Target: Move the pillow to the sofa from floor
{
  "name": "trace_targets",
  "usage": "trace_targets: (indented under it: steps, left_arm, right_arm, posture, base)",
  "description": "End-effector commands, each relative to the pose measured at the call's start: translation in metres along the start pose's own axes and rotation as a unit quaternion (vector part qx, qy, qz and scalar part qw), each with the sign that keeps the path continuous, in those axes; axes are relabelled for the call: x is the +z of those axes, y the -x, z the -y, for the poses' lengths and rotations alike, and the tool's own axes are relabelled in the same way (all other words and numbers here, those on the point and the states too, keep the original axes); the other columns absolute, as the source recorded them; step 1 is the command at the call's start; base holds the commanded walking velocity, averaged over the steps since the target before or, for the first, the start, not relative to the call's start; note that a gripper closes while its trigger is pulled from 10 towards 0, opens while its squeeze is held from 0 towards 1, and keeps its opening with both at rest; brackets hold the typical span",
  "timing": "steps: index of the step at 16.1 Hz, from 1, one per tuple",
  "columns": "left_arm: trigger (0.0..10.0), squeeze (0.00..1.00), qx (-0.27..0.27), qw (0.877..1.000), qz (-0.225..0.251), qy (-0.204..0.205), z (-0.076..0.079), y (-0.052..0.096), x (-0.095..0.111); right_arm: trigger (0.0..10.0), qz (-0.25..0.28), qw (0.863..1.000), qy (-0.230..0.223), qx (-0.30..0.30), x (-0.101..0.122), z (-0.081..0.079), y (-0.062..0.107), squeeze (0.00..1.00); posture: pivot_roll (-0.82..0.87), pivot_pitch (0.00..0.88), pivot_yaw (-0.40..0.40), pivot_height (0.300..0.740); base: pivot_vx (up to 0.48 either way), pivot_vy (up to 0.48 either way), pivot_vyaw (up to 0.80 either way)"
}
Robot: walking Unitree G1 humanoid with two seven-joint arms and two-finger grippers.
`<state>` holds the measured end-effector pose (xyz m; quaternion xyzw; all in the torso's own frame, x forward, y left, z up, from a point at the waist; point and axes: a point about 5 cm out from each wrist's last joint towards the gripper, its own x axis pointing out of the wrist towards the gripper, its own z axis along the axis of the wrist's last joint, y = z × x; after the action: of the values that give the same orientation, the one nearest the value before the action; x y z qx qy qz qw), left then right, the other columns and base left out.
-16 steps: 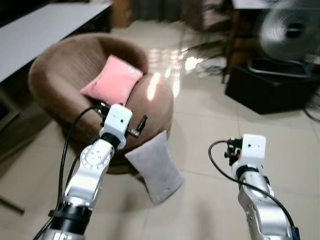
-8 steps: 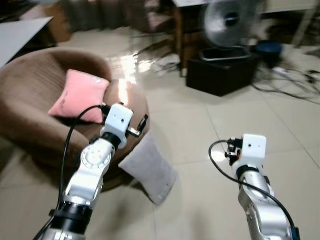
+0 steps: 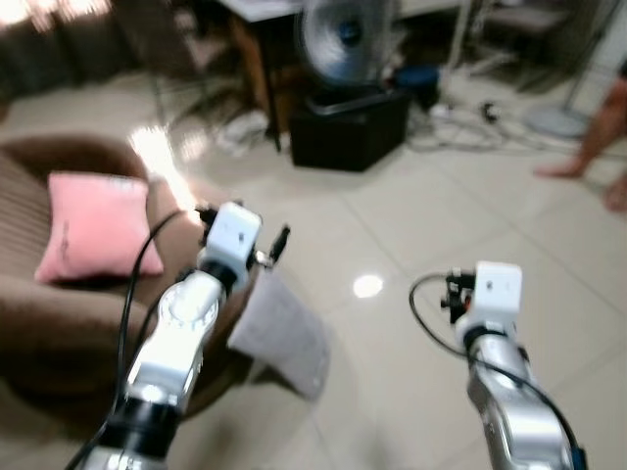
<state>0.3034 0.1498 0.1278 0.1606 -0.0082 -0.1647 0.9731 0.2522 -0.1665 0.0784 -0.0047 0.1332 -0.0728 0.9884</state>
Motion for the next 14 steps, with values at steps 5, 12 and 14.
trace_targets:
  steps: [5, 12, 14]
  left_arm:
    - [10.0, 0.0, 0.019, 1.0, -0.017, 0.001, -0.005, 0.009, -0.011]
    - [10.0, 0.0, 0.043, 0.999, -0.008, 0.016, -0.001, 0.014, -0.016]
    - [10.0, 0.0, 0.043, 0.999, -0.008, -0.005, -0.001, 0.009, -0.018]
  right_arm:
    - [10.0, 0.028, 0.999, 0.033, 0.019, 0.01, -0.005, 0.0, 0.0]
    - [10.0, 0.088, 0.987, 0.126, 0.045, 0.022, -0.018, -0.005, 0.0]
    - [10.0, 0.089, 0.982, 0.154, 0.059, 0.02, -0.019, -0.007, 0.0]
  posture:
    - [-0.06, 0.0, 0.085, 0.74]
    - [-0.04, 0.0, 0.046, 0.74]
    - [-0.04, 0.0, 0.043, 0.74]
  base:
    - [0.0, 0.288, -0.48]
    - [0.0, -0.107, 0.0]
    - [0.0, 0.0, 0.0]
